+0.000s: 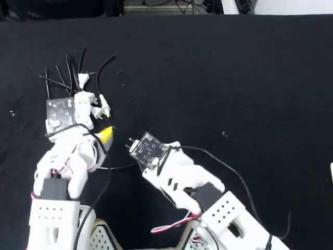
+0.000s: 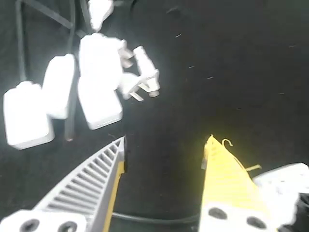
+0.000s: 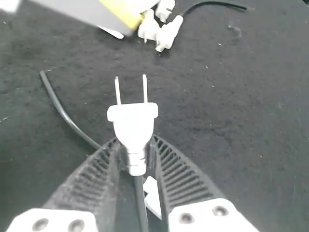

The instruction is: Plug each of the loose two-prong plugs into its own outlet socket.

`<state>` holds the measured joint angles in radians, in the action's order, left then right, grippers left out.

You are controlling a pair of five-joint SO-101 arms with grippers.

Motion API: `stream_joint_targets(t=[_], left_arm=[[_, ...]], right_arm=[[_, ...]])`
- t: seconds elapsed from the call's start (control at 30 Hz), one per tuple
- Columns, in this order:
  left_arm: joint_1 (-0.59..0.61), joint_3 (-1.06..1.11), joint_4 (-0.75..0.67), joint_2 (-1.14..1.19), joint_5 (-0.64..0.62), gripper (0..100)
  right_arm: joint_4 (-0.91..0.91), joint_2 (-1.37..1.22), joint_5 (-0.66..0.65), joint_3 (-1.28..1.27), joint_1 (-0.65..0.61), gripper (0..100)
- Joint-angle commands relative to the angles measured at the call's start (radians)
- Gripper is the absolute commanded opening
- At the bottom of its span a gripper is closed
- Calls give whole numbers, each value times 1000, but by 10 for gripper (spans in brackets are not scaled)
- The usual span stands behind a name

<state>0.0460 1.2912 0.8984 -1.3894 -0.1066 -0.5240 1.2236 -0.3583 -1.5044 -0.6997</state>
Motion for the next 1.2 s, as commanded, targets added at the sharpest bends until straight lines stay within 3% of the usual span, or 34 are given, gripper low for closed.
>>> stream_joint_targets(t=[0.0, 0.33, 0.47, 0.67, 1.17], left_arm=[[-96, 12, 8, -133, 2, 256], [-173, 82, 8, -270, 3, 256], [-222, 140, 0, -270, 78, 256], [-222, 173, -2, -270, 92, 256], [-222, 242, -43, -276, 92, 256]], right_arm=[[31, 25, 11, 4, -17, 10], [84, 25, 9, -36, -12, 10], [58, 25, 9, -4, 5, 10], [-75, 38, 71, 113, 31, 10], [-51, 38, 104, 185, 29, 10]])
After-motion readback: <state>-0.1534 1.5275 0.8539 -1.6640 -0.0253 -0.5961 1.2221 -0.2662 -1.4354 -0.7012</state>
